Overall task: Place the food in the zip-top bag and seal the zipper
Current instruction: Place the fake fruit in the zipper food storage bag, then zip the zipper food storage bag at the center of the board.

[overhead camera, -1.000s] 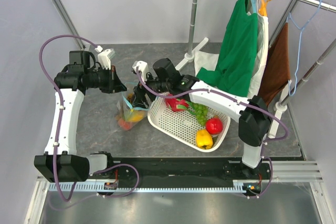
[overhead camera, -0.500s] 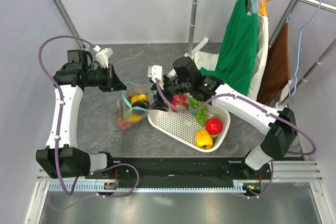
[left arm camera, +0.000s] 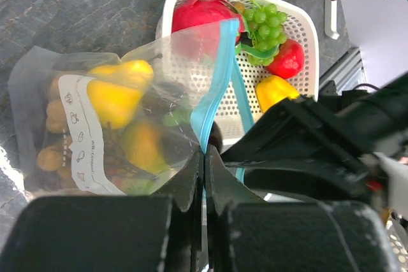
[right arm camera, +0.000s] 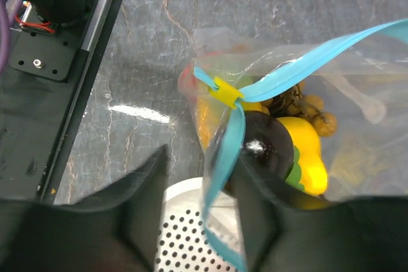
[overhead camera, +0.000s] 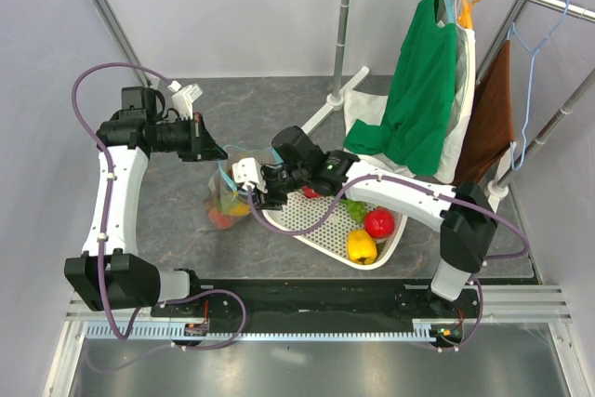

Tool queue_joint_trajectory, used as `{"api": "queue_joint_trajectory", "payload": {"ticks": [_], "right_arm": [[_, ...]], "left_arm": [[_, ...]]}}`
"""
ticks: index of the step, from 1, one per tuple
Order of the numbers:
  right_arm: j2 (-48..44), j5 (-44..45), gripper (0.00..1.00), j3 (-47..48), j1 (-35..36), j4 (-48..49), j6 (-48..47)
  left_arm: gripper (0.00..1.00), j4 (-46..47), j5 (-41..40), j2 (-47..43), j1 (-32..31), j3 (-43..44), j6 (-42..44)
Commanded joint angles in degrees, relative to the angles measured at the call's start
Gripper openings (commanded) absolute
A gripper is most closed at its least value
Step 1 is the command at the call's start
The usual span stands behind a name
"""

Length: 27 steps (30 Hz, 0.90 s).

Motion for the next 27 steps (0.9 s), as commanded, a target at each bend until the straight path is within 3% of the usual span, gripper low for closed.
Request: {"api": "queue_joint_trajectory", "payload": {"ticks": [1,3,4,5,6,9,10,12,19,22,23,24,27], "right_arm": [[1.83,1.48,0.33,3.79,0.68,2.96,-0.27],[1.65,1.83,0.2,4.14,0.68,5.15,1.49],[1.74,1.92,0.07,4.66,0.86,6.12,4.02],[1.48,2.18,0.03,5.02,0.86,7.09,5.52],[1.39,3.49,0.0,5.19,0.86,9.53,7.11],[1.65,5.25,0.0,6.07,0.77,12.53,11.86],[1.65,5.52,0.0,6.07,0.86,13.24,12.65],[1.83,6.66,0.0,5.99,0.86,15.35,14.76],[4.72,11.06,0.0,10.11,0.77,15.71,17.67],[6.3,11.5,0.0,11.78,0.86,15.62,18.02],[6.48,11.41,0.0,12.31,0.86,15.01,17.76],[6.75,11.5,0.0,12.66,0.86,14.75,17.76],[7.36,12.03,0.0,13.28,0.86,14.65,17.41]], "left_arm": [[0.02,-0.21,4.76,-0.18,0.21,2.13,0.89],[0.02,-0.38,5.82,-0.1,0.21,1.87,1.68],[0.12,-0.73,6.09,0.25,0.21,1.87,1.86],[0.21,-1.0,6.52,0.52,0.3,1.95,1.86],[0.4,-1.26,7.48,0.87,0.56,2.56,1.51],[0.6,-2.67,12.13,1.75,4.49,5.28,1.07],[0.76,-2.67,13.72,1.75,6.35,6.16,1.24],[0.85,-2.93,18.73,2.01,11.78,8.62,2.12],[0.83,-8.03,26.65,-2.11,23.23,7.68,19.16],[0.8,-16.0,29.28,-4.57,26.4,4.95,35.47],[0.79,-21.6,30.68,-4.84,27.01,4.6,50.49],[0.75,-26.09,30.44,-5.19,27.54,2.5,53.08],[0.66,-26.14,29.21,-10.45,28.34,-5.03,62.83]]}}
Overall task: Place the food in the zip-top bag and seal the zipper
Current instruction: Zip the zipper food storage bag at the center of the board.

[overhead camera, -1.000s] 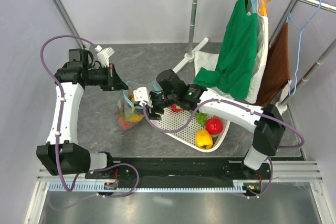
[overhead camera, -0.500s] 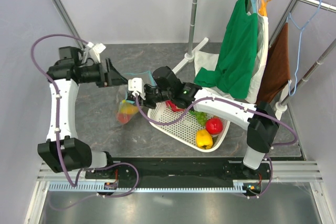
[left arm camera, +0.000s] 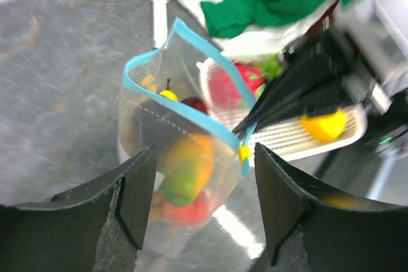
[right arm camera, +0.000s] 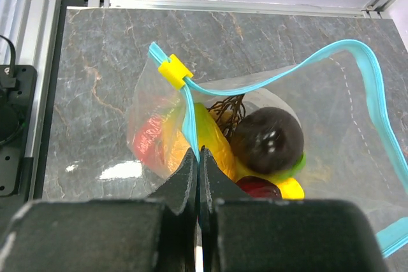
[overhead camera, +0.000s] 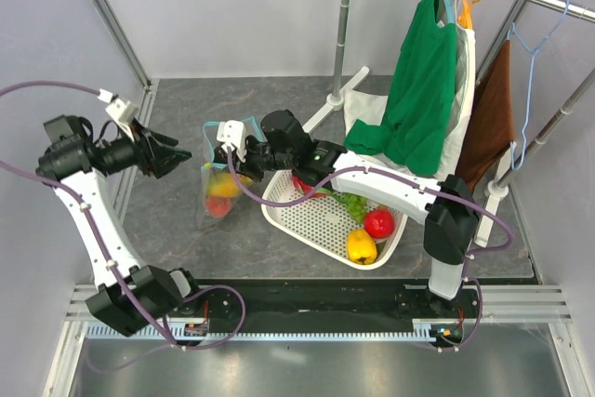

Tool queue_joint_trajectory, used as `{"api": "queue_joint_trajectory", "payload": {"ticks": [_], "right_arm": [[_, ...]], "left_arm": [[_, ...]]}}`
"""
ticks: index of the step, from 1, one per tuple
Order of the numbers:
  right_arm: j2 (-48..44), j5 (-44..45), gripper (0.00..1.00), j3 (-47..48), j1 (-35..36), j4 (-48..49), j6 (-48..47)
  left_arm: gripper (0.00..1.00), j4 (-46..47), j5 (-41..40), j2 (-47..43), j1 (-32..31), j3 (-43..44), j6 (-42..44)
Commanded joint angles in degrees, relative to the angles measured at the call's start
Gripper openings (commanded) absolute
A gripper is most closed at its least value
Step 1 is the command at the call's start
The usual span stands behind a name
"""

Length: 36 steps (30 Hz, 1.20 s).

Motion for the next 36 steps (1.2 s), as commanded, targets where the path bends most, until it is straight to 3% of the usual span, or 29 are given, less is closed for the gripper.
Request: {"api": "queue_joint_trajectory", "payload": {"ticks": [1,4,14,16,18,23,32,35,36], "right_arm": [[0.61,1.01,0.0,3.69,0.29,2.57,0.79],[1.13,2.85,0.0,4.39,0.29,2.57,1.32],[2.02,3.12,0.0,5.45,0.29,4.67,2.46],[1.76,2.77,0.0,5.01,0.29,5.38,2.99],[1.84,2.51,0.0,5.0,0.38,6.17,3.6],[2.02,3.03,0.0,5.27,0.47,6.52,4.22],[2.19,2.86,0.0,5.27,0.82,8.54,4.75],[2.02,2.68,0.0,5.09,0.73,8.54,4.57],[1.84,2.68,0.0,4.92,0.82,8.54,4.49]], "left_arm": [[0.66,-14.4,2.89,-7.63,1.15,-9.42,27.74],[0.66,-14.31,1.92,-10.38,0.97,-14.09,34.44],[0.59,-12.83,4.45,-9.85,0.97,-18.92,40.25],[0.56,-9.15,5.52,-10.12,0.8,-20.07,36.84],[0.53,-0.56,6.05,-10.12,0.71,-20.77,26.92],[0.52,3.17,7.1,-9.51,0.18,-20.6,23.03],[0.49,20.13,2.64,-8.28,-5.96,-21.91,7.48],[0.42,26.9,-0.18,-8.19,-7.2,-23.23,1.59],[0.35,27.17,-0.36,-8.28,-7.38,-23.41,1.32]]}}
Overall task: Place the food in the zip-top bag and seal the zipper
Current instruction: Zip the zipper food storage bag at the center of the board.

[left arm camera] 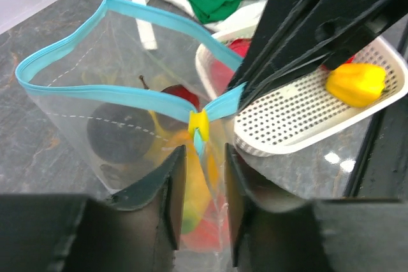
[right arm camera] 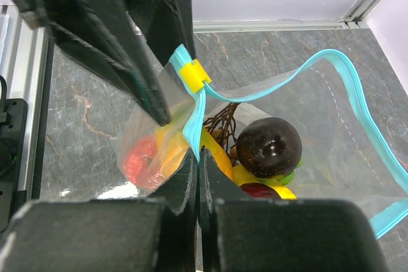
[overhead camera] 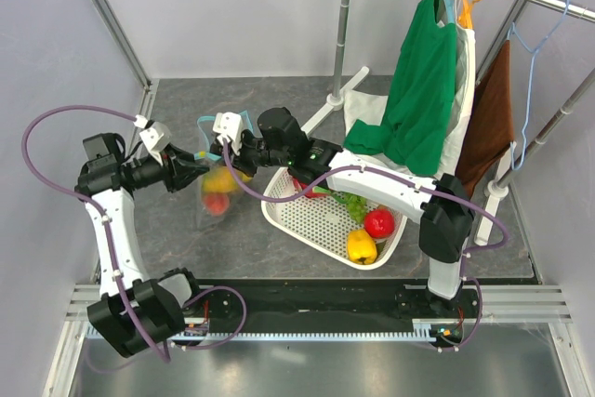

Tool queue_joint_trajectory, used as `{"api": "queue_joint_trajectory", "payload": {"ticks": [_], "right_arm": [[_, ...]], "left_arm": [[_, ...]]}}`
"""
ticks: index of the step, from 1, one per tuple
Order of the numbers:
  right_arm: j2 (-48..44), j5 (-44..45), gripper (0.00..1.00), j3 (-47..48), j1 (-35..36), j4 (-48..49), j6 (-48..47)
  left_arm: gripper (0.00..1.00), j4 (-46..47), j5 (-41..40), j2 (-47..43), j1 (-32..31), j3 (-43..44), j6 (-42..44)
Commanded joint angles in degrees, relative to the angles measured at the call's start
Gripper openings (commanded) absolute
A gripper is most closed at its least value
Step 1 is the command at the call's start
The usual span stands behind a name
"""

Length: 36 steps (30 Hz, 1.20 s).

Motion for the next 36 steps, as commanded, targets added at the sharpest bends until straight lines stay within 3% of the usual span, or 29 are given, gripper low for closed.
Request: {"api": "queue_joint_trajectory", "payload": {"ticks": [1,3,5,7,8,11,12,18,29,36], "right_arm": [[-0.23,-0.23,0.0,2.03,0.4,5.07,0.81],[-0.67,-0.05,0.0,1.42,0.4,5.16,0.64],[-1.11,-0.75,0.01,1.07,0.4,4.2,0.2],[-1.38,-1.71,0.21,1.5,0.4,0.53,-1.38],[-1.64,-2.41,0.43,1.85,0.23,-0.63,-1.91],[-3.74,-5.74,0.69,1.86,-0.91,-3.54,-2.7],[-4.88,-6.8,0.71,1.94,-1.96,-3.98,-2.79],[-7.18,-14.27,0.75,3.96,-4.78,-5.3,-9.54],[-1.03,-24.47,0.73,14.24,-3.73,-8.11,-18.85],[0.64,-23.0,0.66,14.16,-1.45,-14.53,-26.88]], "left_arm": [[0.3,9.99,-2.7,0.25,-1.19,-1.18,-8.7],[0.1,10.08,-3.14,-0.19,-1.19,-0.92,-8.08],[0.02,9.74,-2.19,-0.71,-1.19,-0.66,-6.85],[0.02,8.94,-0.69,-1.77,-1.19,-0.48,-4.32],[0.02,8.68,0.1,-2.21,-1.37,-0.31,-3.6],[0.02,7.89,0.55,-3.44,-1.54,0.31,-0.88],[0.02,5.62,0.55,-3.62,-1.63,0.57,1.04],[0.02,2.35,0.2,-4.76,-2.95,1.1,9.49],[0.02,1.38,0.02,-6.17,-4.53,1.28,12.04],[0.02,0.59,-0.33,-7.22,-4.8,1.01,14.07]]}}
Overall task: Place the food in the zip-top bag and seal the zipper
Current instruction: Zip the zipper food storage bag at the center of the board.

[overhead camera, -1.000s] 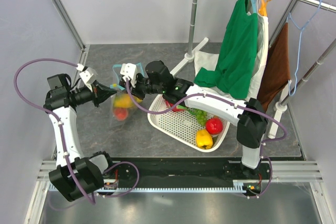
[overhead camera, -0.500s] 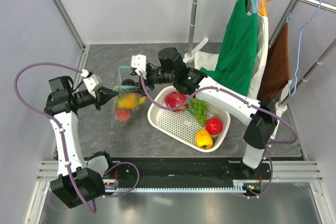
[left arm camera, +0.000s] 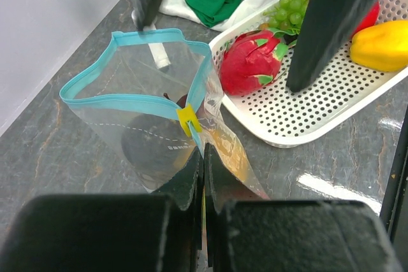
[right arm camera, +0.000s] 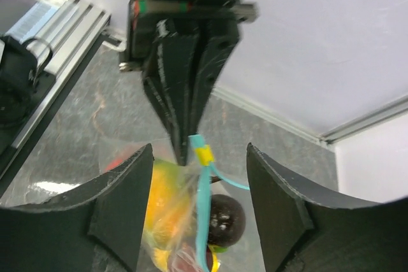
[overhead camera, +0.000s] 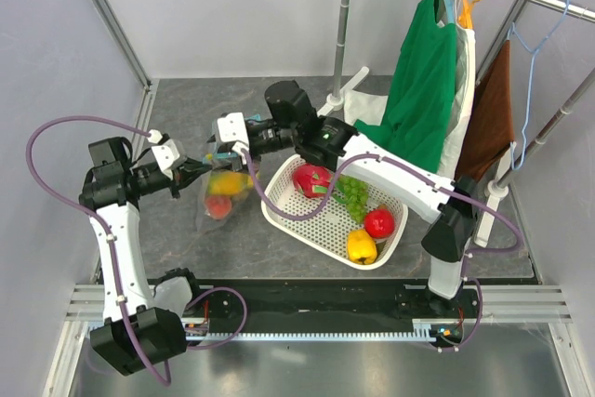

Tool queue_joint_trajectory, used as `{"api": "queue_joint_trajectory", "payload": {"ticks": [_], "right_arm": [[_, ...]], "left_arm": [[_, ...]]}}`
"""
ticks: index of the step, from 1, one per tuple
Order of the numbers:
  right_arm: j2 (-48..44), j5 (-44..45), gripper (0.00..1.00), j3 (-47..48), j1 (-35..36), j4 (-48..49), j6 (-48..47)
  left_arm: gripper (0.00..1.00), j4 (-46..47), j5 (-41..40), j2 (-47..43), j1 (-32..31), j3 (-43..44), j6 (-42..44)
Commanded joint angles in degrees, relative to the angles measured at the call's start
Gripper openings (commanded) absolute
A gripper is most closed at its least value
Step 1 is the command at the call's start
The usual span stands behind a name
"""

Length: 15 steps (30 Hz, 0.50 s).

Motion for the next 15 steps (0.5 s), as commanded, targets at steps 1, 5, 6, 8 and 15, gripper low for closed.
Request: {"api": "queue_joint_trajectory", "payload": {"ticks": [1,5,6,8,15], "right_arm": [[2.56,-0.68,0.66,2.62,1.33,-3.54,-4.58],[4.41,-0.05,0.64,3.94,1.51,-3.71,-2.55],[4.59,0.21,0.63,3.94,1.51,-3.45,-2.29],[4.94,0.21,0.6,4.21,1.6,-3.36,-1.85],[5.21,1.09,0.4,3.86,1.68,-3.54,-2.55]], "left_arm": [[0.02,-0.41,2.14,-1.56,-0.51,2.02,3.86],[0.02,-1.03,1.7,-2.26,-1.21,1.58,4.92],[0.02,-1.2,1.35,-2.35,-1.22,1.41,5.35],[0.02,-1.29,1.08,-2.53,-1.57,1.23,5.44],[0.02,-1.65,0.91,-2.88,-1.83,1.05,5.79]]}}
